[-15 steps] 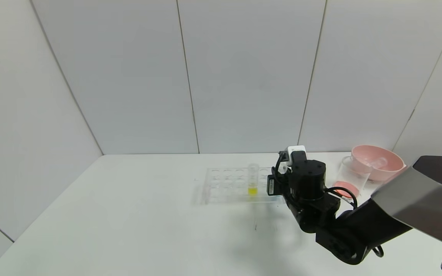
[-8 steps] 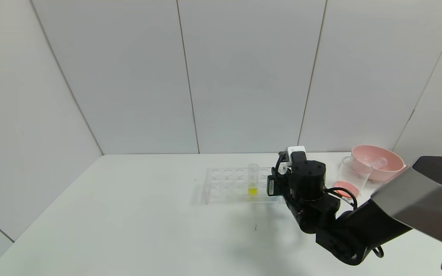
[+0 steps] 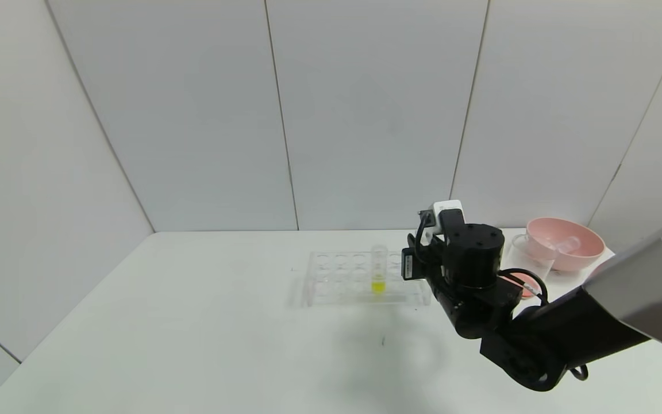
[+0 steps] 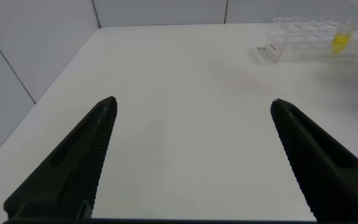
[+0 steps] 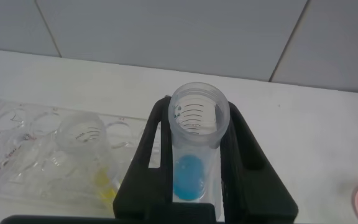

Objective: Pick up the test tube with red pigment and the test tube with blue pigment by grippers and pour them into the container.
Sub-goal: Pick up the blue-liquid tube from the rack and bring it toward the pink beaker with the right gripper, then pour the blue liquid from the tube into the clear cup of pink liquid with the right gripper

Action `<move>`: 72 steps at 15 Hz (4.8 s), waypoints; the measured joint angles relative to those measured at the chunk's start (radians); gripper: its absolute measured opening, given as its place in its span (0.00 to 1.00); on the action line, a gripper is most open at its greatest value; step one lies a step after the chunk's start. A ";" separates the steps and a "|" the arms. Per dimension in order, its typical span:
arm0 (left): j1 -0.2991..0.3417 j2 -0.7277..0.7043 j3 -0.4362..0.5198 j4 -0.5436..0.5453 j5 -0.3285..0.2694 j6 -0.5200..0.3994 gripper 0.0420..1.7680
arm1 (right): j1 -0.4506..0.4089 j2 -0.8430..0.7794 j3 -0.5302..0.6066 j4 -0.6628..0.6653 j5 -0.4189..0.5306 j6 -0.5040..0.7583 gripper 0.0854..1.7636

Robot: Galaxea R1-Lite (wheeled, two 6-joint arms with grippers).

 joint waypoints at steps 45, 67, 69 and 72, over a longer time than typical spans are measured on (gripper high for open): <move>0.000 0.000 0.000 0.000 0.000 0.000 1.00 | -0.903 -0.201 -0.702 1.665 1.111 -1.009 0.25; 0.000 0.000 0.000 0.000 0.000 0.000 1.00 | -0.676 0.000 -1.037 1.922 0.527 -1.239 0.25; 0.000 0.000 0.000 0.000 0.000 0.000 1.00 | -0.660 0.000 -1.037 1.922 0.493 -1.247 0.25; 0.000 0.000 0.000 0.000 0.000 0.000 1.00 | -0.646 0.000 -1.037 1.920 0.421 -1.276 0.25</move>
